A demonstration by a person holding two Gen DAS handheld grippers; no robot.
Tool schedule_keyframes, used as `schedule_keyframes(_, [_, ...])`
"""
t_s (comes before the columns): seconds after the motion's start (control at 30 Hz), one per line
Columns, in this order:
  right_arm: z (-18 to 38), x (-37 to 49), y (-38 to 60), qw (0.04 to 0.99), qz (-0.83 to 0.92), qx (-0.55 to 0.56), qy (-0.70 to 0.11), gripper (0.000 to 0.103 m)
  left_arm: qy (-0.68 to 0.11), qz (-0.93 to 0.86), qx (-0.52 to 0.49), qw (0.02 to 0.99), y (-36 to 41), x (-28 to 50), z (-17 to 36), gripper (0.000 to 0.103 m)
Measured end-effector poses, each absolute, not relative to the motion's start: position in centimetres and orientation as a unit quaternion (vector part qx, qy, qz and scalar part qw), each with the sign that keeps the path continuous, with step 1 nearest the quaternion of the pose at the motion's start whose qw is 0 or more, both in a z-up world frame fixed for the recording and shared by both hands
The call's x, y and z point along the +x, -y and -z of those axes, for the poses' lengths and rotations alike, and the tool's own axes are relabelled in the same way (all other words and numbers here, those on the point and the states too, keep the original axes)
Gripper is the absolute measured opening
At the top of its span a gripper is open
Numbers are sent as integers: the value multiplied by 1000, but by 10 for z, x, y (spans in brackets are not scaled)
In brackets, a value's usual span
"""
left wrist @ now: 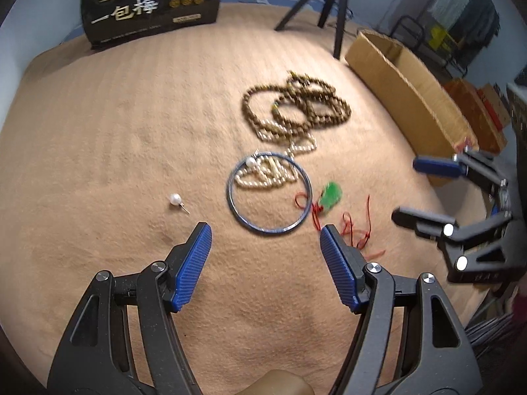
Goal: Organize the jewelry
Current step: 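Grasp the blue bangle with the left tool while the right tool grasps the jade pendant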
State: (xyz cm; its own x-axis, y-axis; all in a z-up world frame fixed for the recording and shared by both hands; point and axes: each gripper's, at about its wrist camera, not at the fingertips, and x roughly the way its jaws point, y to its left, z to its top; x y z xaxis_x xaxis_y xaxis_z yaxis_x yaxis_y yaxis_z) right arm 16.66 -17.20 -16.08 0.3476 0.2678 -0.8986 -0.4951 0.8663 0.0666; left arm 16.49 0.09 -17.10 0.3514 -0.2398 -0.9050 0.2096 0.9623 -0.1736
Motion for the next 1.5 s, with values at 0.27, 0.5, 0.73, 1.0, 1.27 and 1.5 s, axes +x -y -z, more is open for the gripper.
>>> schedule_keyframes(0.27, [160,174,183,820,-216,-95,-521,71,-572,117,-70,809,4,178,178,71])
schedule_keyframes(0.5, [156,175,188,823,-215,-85,-519,71,-585,79,-142,795,-2,199,185,76])
schedule_keyframes(0.73, [151,177,196,829,-208,-65,-515,71,-587,57,-142,795,11,212,191,76])
schedule_keyframes(1.0, [150,176,206,831,-202,-57,-514,71,-584,36,-118,802,28,220,193,78])
schedule_keyframes(1.27, [148,177,210,835,-196,-45,-512,71,-595,9,-69,801,45,229,206,78])
schedule_keyframes(1.5, [151,176,201,830,-208,-52,-515,71,-587,21,-77,806,39,229,207,73])
